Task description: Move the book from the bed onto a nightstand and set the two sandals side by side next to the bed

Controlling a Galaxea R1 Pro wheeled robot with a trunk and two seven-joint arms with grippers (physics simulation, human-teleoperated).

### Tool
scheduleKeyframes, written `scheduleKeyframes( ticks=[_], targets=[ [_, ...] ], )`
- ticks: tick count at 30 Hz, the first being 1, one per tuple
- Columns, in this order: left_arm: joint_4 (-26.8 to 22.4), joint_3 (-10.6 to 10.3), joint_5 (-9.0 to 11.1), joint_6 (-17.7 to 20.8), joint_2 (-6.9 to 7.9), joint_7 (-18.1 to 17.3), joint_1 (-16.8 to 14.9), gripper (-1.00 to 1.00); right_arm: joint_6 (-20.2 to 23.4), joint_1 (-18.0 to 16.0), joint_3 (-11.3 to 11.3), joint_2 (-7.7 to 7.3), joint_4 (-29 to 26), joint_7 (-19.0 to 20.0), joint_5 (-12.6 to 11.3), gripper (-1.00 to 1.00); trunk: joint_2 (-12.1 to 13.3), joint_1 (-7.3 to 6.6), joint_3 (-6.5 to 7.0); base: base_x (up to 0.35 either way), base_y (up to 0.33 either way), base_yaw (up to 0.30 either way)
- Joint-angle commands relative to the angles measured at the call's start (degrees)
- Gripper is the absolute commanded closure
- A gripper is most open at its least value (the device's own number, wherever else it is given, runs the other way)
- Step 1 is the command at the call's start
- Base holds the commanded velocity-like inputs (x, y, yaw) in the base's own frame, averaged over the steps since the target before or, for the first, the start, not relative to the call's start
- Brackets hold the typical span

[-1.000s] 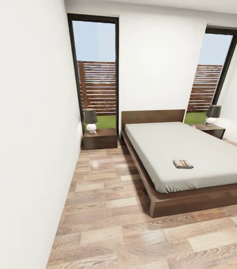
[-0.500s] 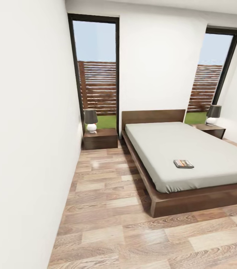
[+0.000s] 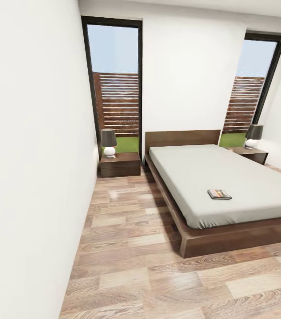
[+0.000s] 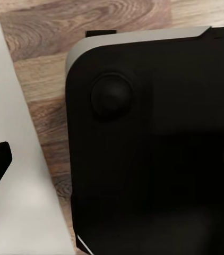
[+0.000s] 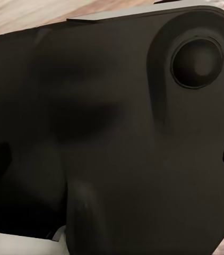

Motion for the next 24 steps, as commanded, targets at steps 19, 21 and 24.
scheduleKeyframes(
  ticks=[19,21,24],
  targets=[
    [0.06,-0.07,-0.05,-0.2,0.09,-0.01,-0.05,-1.0,-0.2,-0.03,-0.37,0.01,0.05,0.06,-0.06,-1.0,-0.03,0.0,-0.06,0.0,0.053,0.0],
    [0.06,-0.07,-0.05,-0.21,0.09,-0.01,-0.05,-1.0,-0.18,-0.03,-0.37,0.01,0.09,0.06,-0.06,-1.0,-0.03,0.0,-0.06,0.0,0.07,0.0],
    [0.08,-0.07,-0.05,-0.22,0.09,-0.01,-0.05,-1.0,-0.18,-0.03,-0.37,0.01,0.21,0.06,-0.06,-1.0,-0.03,0.0,-0.06,0.0,0.038,0.0]
  ],
)
